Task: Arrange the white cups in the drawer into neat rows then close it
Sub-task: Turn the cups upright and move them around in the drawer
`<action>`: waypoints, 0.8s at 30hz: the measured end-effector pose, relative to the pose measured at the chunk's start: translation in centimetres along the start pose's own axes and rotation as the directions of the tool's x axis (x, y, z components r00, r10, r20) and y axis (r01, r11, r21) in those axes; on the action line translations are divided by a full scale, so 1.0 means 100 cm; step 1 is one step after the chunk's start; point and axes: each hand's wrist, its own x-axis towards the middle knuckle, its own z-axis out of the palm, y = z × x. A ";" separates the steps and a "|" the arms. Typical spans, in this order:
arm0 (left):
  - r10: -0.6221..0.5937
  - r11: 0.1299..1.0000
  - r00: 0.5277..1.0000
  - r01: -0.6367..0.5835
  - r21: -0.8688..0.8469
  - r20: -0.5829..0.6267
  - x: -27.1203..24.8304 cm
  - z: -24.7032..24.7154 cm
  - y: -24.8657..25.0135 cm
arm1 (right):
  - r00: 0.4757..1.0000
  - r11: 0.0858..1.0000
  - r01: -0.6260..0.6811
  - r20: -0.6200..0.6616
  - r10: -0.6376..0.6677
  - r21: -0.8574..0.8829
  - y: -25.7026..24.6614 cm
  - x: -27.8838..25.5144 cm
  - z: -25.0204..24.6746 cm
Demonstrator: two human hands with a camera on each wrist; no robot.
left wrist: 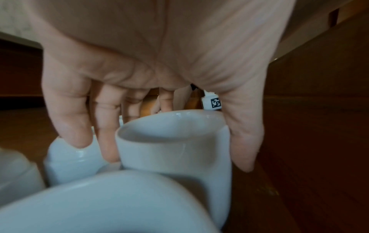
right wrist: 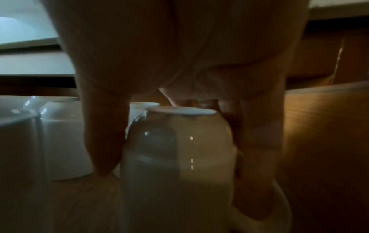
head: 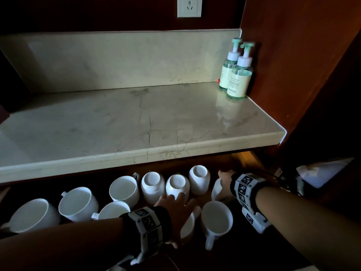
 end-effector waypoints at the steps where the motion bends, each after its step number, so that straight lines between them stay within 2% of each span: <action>1: 0.007 1.000 1.000 -0.007 0.013 0.003 0.002 0.001 0.001 | 1.000 1.000 0.009 -0.007 -0.009 -0.002 0.000 0.000 0.001; 7: 0.014 1.000 1.000 -0.014 0.006 0.028 0.008 0.010 0.006 | 0.996 0.998 0.034 -0.083 -0.030 0.047 0.005 -0.007 0.001; 12: 0.044 0.999 0.998 -0.044 -0.004 0.042 0.009 0.007 0.004 | 0.970 0.974 0.123 -0.231 -0.078 0.189 0.024 -0.031 -0.013; 14: 0.056 0.998 0.998 -0.056 -0.021 0.009 0.007 0.000 0.002 | 0.946 0.965 0.134 -0.319 -0.057 0.224 0.033 -0.037 -0.018; 16: 0.025 0.994 0.995 -0.035 -0.105 -0.101 0.005 -0.019 0.000 | 0.920 0.920 0.172 -0.391 -0.022 0.352 0.042 -0.042 -0.022; 18: -0.024 0.955 0.967 -0.054 -0.293 -0.254 0.008 -0.046 -0.001 | 0.910 0.765 0.238 -0.412 0.039 0.598 0.047 -0.048 -0.027; 20: -0.046 0.853 0.930 -0.153 -0.500 -0.365 0.016 -0.068 -0.001 | 0.924 0.453 0.312 -0.379 0.061 0.835 0.047 -0.054 -0.031; 22: -0.115 0.678 0.899 -0.239 -0.695 -0.422 0.032 -0.077 -0.001 | 0.966 0.134 0.251 -0.258 0.032 0.959 0.046 -0.061 -0.035; 23: -0.152 0.591 0.888 -0.270 -0.760 -0.434 0.038 -0.079 -0.001 | 0.981 0.047 0.194 -0.194 -0.003 0.980 0.047 -0.064 -0.037; 24: -0.176 0.530 0.884 -0.286 -0.798 -0.433 0.045 -0.078 -0.001 | 0.989 0.002 0.140 -0.140 -0.040 0.990 0.047 -0.066 -0.037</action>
